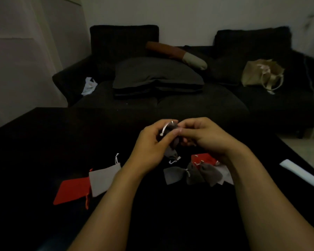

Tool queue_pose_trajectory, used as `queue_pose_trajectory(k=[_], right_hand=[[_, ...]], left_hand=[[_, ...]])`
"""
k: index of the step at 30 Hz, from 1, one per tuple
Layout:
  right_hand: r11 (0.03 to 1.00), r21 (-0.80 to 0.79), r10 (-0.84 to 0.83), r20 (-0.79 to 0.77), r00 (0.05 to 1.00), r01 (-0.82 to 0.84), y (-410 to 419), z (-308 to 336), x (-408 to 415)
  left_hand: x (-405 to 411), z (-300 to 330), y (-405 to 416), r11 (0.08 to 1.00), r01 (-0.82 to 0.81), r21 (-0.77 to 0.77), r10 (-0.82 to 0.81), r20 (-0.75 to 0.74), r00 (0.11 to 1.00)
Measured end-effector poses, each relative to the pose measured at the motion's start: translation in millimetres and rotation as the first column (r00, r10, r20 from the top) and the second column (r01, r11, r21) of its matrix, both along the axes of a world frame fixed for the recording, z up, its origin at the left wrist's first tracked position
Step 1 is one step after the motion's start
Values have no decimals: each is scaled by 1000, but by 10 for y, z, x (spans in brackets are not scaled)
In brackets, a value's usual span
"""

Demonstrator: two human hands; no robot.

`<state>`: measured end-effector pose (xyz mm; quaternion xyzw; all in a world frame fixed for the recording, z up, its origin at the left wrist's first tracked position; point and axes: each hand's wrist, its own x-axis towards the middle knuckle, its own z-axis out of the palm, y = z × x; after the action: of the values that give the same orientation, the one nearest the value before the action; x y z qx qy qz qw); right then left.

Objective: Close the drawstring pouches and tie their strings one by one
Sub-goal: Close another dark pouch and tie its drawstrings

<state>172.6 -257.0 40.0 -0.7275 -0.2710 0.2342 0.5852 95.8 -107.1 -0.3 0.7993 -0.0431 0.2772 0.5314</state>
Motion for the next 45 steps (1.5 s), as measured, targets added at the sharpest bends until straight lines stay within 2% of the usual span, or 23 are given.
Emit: queue_pose_trajectory(k=[2, 5, 10, 14, 17, 19, 21, 23, 25, 29, 33, 36, 40, 43, 45], right_hand=[[994, 102, -33, -89, 995, 42, -122, 64, -4], [990, 120, -64, -133, 989, 80, -235, 115, -9], [985, 67, -151, -138, 979, 161, -416, 160, 68], [969, 73, -221, -176, 959, 237, -510, 104, 50], [943, 158, -248, -253, 935, 293, -551, 80, 50], [925, 237, -221, -296, 929, 295, -559, 88, 49], [900, 329, -171, -339, 925, 287, -549, 93, 27], [842, 437, -120, -421, 899, 317, -521, 75, 11], [781, 508, -86, -488, 869, 363, -485, 38, 8], [778, 504, -99, -490, 866, 374, -377, -29, -31], [702, 530, -148, -545, 825, 476, -279, -29, 1], [702, 515, -180, -539, 823, 492, -192, -68, 43], [662, 544, -120, -602, 790, 515, -103, -70, 58], [620, 588, -39, -637, 770, 519, -78, -65, 45], [614, 592, -53, -628, 776, 522, -87, -55, 45]], left_hand=[[54, 51, -102, 995, 23, -93, -18, 58, 998], [113, 73, -144, 988, 26, -151, -13, 87, 996], [212, 6, -364, 978, 201, -60, -207, -130, 970], [290, 23, -576, 986, 59, -158, -81, -140, 987], [345, 15, -589, 979, -30, -201, -12, -205, 979], [366, 10, -615, 953, -84, -289, 17, -229, 973], [414, 17, -666, 875, -117, -469, -8, -256, 967], [469, 39, -700, 714, -105, -692, -81, -231, 970], [469, 78, -741, 602, -95, -793, -128, -213, 969], [435, 91, -725, 561, -49, -826, -153, -162, 975], [393, 80, -592, 634, -68, -770, -56, -134, 989], [354, 46, -519, 675, -114, -729, 46, -112, 993], [357, 22, -400, 630, -187, -754, 165, -105, 981], [348, 31, -400, 592, -147, -793, 131, -86, 988], [336, 60, -399, 563, -127, -816, 122, -70, 990]])
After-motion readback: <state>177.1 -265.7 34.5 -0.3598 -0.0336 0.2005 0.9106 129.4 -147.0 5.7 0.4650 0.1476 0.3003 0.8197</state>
